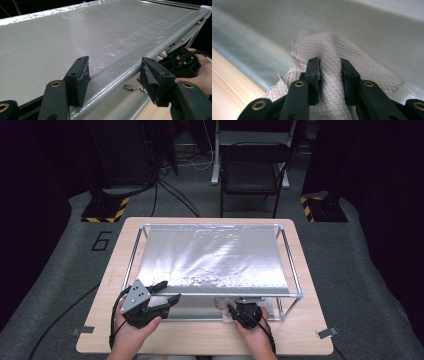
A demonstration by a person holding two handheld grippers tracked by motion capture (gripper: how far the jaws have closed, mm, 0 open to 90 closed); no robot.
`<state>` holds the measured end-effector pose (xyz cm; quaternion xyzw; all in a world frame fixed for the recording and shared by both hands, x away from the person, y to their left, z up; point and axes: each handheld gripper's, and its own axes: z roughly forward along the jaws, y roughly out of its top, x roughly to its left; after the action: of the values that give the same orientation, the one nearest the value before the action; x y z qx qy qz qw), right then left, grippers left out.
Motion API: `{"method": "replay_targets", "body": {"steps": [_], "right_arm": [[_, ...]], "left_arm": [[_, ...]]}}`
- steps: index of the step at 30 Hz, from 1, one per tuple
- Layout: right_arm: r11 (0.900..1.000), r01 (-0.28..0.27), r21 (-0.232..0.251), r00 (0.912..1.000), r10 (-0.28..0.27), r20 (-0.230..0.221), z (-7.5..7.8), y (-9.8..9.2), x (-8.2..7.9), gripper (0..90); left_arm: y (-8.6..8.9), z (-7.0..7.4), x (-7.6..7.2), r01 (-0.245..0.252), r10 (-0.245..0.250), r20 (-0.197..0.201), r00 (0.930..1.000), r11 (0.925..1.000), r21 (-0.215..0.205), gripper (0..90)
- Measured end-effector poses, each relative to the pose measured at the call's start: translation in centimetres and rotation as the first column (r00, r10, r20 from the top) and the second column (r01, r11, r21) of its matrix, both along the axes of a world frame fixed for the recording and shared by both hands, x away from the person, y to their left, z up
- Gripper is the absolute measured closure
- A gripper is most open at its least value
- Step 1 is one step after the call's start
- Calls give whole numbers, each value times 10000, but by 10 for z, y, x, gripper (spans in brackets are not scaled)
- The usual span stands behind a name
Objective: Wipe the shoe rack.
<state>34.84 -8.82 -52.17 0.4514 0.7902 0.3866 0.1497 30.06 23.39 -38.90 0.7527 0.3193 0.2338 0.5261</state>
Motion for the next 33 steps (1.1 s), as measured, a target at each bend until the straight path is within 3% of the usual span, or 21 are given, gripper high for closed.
{"method": "replay_targets", "body": {"steps": [4,5,7,11,14,15,16,17,18,19,20,22,24,26,27,28,29,30,31,32,33], "right_arm": [[9989,463,-55,9989,-463,21,0,-24,-3,713],[9971,384,-651,9978,-348,559,-1,-35,0,712],[9975,668,-224,9976,-663,202,2,-42,-4,711],[9928,958,-725,9946,-926,469,1,-59,-6,707],[9911,1309,-226,9914,-1308,74,2,-58,-10,706],[9918,1240,-322,9923,-1240,42,2,-58,-9,706],[9906,1296,-427,9916,-1295,62,2,-57,-8,705],[9895,1443,-72,9895,-1443,-81,3,-55,-10,704],[9904,1358,-241,9907,-1358,-9,2,-55,-9,704],[9895,1445,-72,9893,-1447,-176,1,-53,-8,703],[9915,1270,-296,9919,-1267,125,1,-52,-7,704],[9889,1374,565,9900,-1352,-407,1,-42,-9,703],[9925,1184,293,9927,-1176,-262,2,-34,-6,703],[9917,1138,601,9928,-1113,-438,1,-22,-5,703],[9945,1023,235,9944,-1016,-304,2,-18,-3,703],[9795,1957,-476,9802,-1969,-224,4,-12,-7,702],[9909,1310,319,9874,-1276,-933,4,-4,-6,702],[9996,281,-66,9996,-281,56,1,-4,2,702],[9992,342,-191,9994,-340,104,1,2,3,702],[9989,459,108,9987,-457,-224,1,10,1,701],[9986,437,-294,9990,-435,73,0,13,4,702]], "left_arm": [[-1,0,0,33,-33,-25,10000,10000,14,405],[-1,0,0,25,-25,-38,10000,10000,26,405],[-2,0,0,69,-69,-30,10000,10000,31,406],[-4,0,0,134,-134,-40,9999,9999,21,406],[-6,0,0,91,-92,-42,9999,10000,-26,405],[-6,0,0,87,-87,-59,9999,10000,-47,405],[-5,-1,0,101,-102,-80,9999,9999,-88,405],[-5,-1,0,89,-90,-49,9999,9999,-102,405],[-5,-1,0,87,-88,-73,9999,9999,-120,405],[-6,-1,0,92,-93,-67,9999,9999,-133,405],[-6,-1,0,92,-93,-81,9999,9999,-139,404],[-6,-1,0,84,-86,-91,9999,9999,-142,404],[-6,-1,0,90,-92,-89,9999,9999,-138,404],[-6,-1,0,88,-89,-87,9999,9999,-133,404],[-6,-1,0,86,-87,-83,9999,9999,-123,403],[-6,-1,0,62,-62,-51,10000,9999,-123,403],[-6,-1,0,70,-71,-50,10000,9999,-130,403],[-6,-1,0,68,-68,-43,10000,9999,-140,403],[-6,-1,-1,68,-69,-42,10000,9999,-137,403],[-6,-1,-1,70,-70,-44,10000,9999,-140,403],[-6,-1,0,70,-71,-39,10000,9999,-137,403]]}}
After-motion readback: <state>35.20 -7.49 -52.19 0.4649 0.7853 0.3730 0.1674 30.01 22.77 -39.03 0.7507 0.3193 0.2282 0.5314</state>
